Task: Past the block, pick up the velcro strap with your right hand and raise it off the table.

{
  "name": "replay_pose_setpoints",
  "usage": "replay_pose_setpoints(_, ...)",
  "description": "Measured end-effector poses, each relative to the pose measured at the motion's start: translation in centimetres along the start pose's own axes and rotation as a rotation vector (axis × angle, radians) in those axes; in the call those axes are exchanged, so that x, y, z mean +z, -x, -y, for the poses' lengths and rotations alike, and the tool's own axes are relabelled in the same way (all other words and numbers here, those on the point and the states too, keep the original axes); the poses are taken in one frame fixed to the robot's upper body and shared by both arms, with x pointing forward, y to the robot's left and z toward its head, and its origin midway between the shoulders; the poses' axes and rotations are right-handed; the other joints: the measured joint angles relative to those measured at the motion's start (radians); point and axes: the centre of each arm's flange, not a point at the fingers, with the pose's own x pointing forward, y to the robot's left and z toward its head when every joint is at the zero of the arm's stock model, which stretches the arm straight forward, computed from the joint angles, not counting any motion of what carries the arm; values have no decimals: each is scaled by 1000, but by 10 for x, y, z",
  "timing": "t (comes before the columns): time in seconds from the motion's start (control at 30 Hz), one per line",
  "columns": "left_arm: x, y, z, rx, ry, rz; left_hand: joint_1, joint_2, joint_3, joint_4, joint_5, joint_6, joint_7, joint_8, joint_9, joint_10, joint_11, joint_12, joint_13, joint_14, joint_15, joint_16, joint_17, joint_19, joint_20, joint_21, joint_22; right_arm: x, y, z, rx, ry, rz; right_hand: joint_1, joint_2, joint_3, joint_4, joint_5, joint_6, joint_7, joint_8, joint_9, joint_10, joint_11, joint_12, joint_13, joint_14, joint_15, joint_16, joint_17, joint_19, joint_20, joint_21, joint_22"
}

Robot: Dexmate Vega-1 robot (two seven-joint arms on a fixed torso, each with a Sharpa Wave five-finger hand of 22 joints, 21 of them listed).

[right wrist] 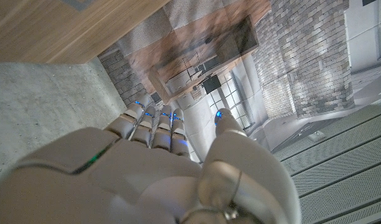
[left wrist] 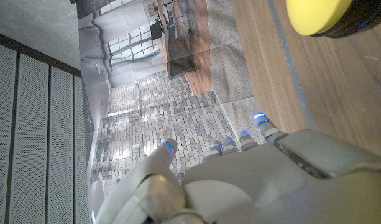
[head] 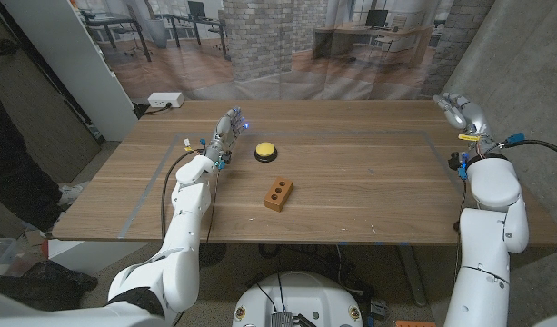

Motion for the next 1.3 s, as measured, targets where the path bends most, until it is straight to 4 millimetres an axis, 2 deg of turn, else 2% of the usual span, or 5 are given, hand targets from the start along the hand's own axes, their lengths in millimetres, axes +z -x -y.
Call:
replay_pose_setpoints(0.83,0,-2,0,-2,4,3,-4,-4,4,4,0,0,0,0,0,0,0,0,0,0,0,0,0,0,0,-7,0,1,24,20,-62,129,-88,0,0,4,-4,0,7,0,0,0,0,0,0,0,0,0,0,0,0,0,0,0)
replay_pose_setpoints(0.97,0,-2,0,-3,5,3,-4,-4,4,4,0,0,0,0,0,0,0,0,0,0,0,0,0,0,0,-7,0,1,27,22,-70,147,-108,5,5,4,-12,0,9,-2,0,0,0,0,0,0,4,-4,0,0,0,0,0,0)
replay_pose_setpoints(1.07,0,-3,0,-3,5,3,-4,-4,4,4,0,0,0,0,0,0,0,0,0,0,0,0,0,0,0,-7,0,2,29,24,-75,154,-114,5,5,4,-12,0,9,-2,0,0,0,0,0,0,5,-6,0,0,7,-7,0,0)
replay_pose_setpoints(1.3,0,-4,0,-4,6,5,-4,-4,4,4,0,0,0,0,0,0,0,0,0,0,0,0,-2,0,0,-11,0,0,36,30,-87,206,-163,5,5,4,-12,0,9,-2,0,0,7,4,0,0,5,-6,0,0,7,-7,0,0)
